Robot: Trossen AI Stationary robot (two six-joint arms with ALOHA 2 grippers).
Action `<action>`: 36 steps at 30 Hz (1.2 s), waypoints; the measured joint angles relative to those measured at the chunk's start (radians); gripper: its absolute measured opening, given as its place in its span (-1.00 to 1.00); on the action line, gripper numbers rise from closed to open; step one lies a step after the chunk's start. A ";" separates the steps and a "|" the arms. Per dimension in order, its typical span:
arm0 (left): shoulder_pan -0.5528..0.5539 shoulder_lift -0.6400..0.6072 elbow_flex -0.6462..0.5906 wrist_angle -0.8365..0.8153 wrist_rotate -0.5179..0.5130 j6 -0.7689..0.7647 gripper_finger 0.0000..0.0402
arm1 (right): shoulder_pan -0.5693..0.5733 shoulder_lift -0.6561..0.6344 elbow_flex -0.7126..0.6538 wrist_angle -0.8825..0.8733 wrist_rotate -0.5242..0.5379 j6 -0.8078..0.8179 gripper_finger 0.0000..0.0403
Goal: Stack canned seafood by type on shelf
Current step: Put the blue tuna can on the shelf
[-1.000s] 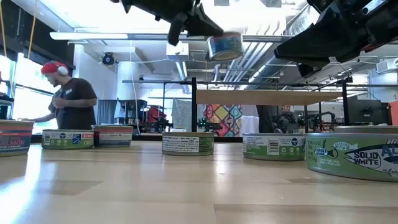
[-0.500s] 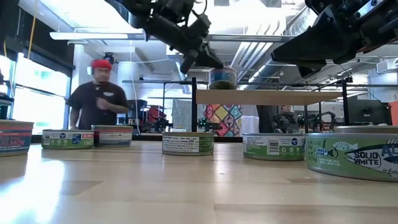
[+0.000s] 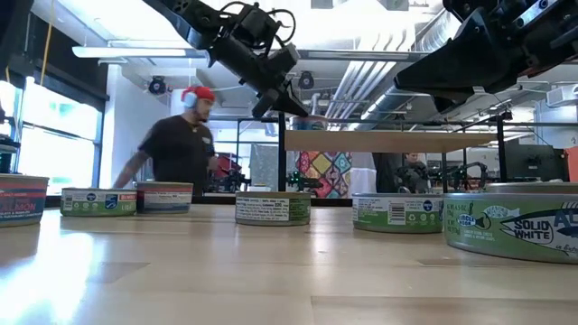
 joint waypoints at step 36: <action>0.008 0.040 0.001 0.088 -0.090 -0.140 -0.39 | 0.000 0.000 0.000 0.000 0.000 0.004 -0.92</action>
